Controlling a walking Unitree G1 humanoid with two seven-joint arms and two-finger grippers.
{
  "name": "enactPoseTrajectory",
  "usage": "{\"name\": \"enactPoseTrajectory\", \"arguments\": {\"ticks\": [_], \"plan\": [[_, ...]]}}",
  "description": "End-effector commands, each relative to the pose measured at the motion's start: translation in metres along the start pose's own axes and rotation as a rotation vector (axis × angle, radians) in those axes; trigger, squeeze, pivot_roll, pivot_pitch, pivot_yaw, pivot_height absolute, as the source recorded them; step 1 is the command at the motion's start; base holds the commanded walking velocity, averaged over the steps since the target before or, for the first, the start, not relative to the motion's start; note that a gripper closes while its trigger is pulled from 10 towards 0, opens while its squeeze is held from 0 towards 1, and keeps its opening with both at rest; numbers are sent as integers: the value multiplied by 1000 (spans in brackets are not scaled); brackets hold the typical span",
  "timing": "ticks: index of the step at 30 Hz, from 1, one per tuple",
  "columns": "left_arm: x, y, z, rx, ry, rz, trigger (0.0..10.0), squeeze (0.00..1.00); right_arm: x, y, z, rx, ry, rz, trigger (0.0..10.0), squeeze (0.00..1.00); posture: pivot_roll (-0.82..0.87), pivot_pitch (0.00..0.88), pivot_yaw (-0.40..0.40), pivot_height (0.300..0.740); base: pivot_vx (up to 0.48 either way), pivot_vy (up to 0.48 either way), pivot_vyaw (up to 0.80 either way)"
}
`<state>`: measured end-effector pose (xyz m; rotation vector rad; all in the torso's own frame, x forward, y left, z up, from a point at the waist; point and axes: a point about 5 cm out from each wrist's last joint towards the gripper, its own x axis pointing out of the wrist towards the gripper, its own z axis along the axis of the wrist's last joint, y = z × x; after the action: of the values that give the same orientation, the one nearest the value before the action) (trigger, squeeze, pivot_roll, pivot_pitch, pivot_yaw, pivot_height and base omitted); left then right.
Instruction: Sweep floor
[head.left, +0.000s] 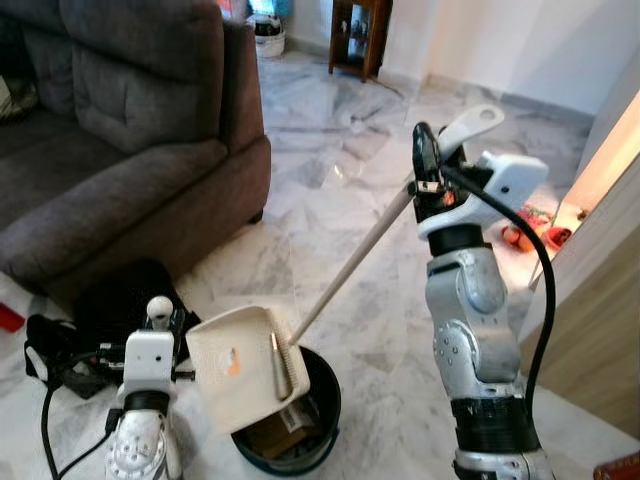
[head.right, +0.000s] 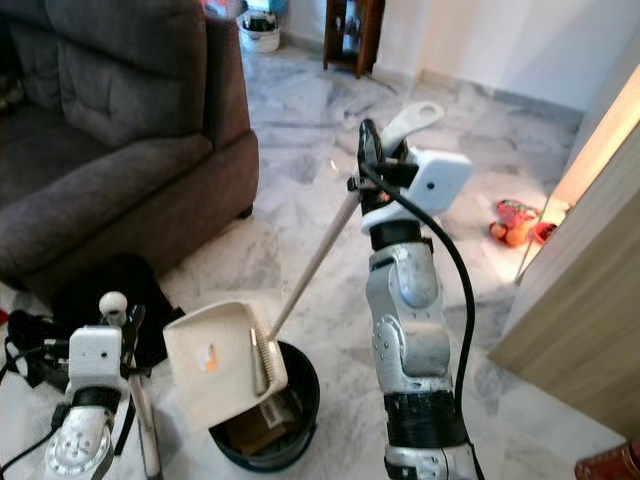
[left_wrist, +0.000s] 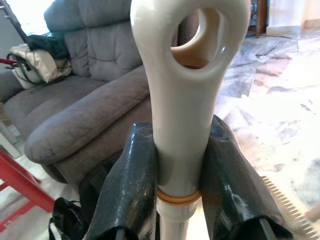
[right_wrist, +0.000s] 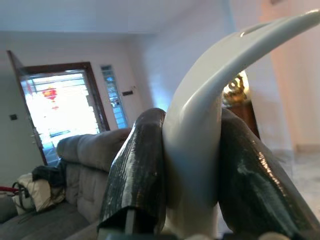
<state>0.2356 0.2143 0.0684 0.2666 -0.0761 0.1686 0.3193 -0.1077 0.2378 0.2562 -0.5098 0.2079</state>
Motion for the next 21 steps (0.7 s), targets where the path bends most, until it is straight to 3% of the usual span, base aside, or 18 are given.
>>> {"name": "enactPoseTrajectory", "arguments": {"ticks": [1,9,12,16,21], "plan": [[3,0,8,19,-47,-3,10000,0,3,10,23,-56,-131,58,10000,0,168,56,2,740,0,0,0],[3,-1,8,21,-50,-10,10000,0,0,26,24,-120,-155,135,10000,0,171,51,-1,740,0,0,0],[3,-1,9,28,-54,-17,10000,0,-5,44,21,-195,-172,234,10000,0,173,48,1,740,0,0,0],[3,-1,9,30,-54,-17,10000,0,-7,48,20,-210,-174,256,10000,0,174,47,0,740,0,0,0],[3,-1,9,33,-55,-20,10000,0,-11,55,17,-297,-182,323,10000,0,173,51,1,740,0,0,0]]}}
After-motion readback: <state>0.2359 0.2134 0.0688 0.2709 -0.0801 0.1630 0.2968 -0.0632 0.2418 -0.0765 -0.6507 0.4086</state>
